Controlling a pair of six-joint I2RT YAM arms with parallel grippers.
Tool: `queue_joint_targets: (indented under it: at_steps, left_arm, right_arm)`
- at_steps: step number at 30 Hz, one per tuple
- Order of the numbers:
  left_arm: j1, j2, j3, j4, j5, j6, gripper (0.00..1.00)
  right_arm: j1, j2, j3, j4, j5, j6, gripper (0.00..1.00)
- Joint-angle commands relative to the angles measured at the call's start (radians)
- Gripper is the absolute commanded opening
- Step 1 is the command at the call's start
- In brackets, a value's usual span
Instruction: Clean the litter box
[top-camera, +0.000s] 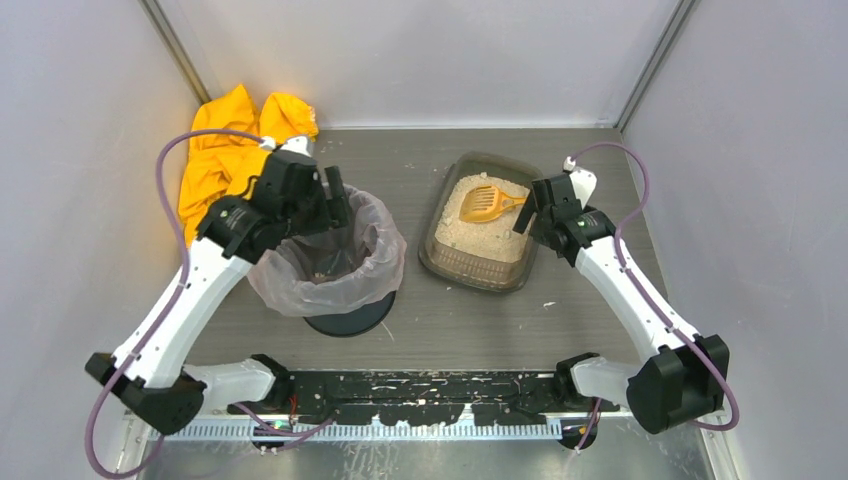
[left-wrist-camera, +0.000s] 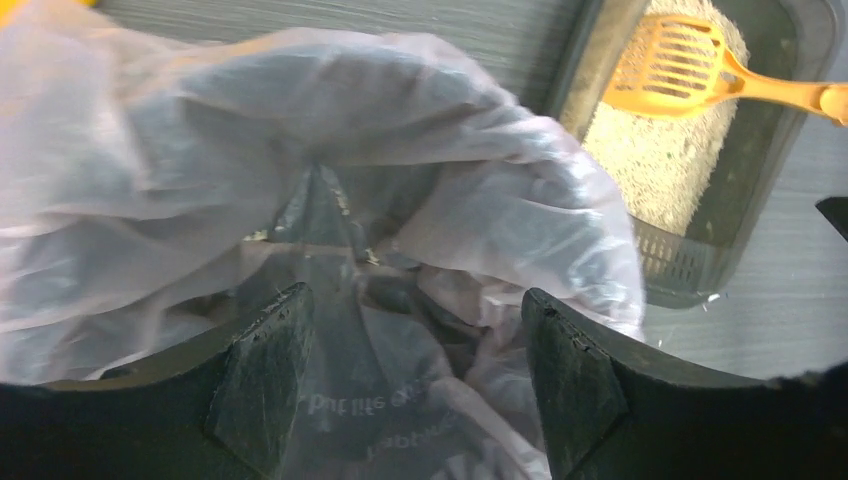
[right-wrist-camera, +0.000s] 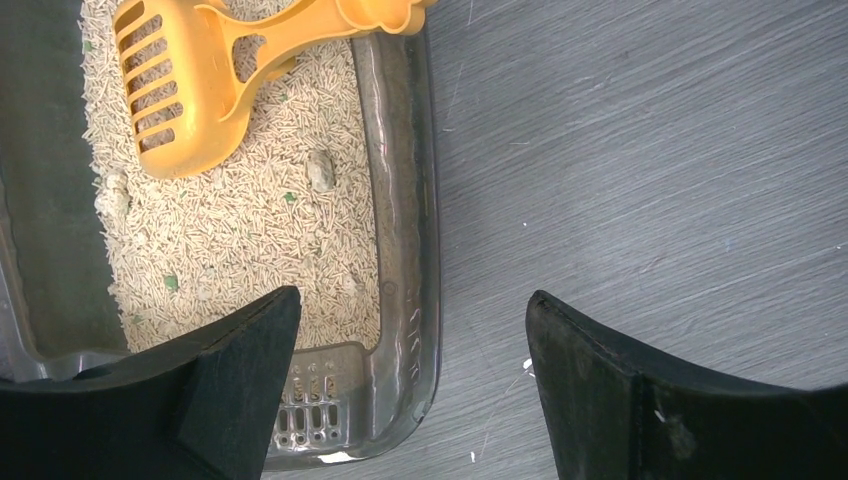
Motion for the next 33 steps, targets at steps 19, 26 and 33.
queue_joint_targets:
  at_steps: [19,26,33]
  left_arm:
    - [-0.333,0.340,0.268,-0.089,-0.225,-0.184,0.73]
    - [-0.332,0.325,0.240,-0.073,-0.260,-0.205,0.43]
    - [-0.332,0.334,0.255,-0.082,-0.284,-0.179,0.14]
  right_arm:
    - [-0.001,-0.091,-0.027,0.062,-0.080,-0.040,0.88]
    - [-0.001,-0.058,-0.037,0.091,-0.096,-0.040,0.88]
    - [-0.001,-0.047,-0.048,0.095,-0.096,-0.037,0.88]
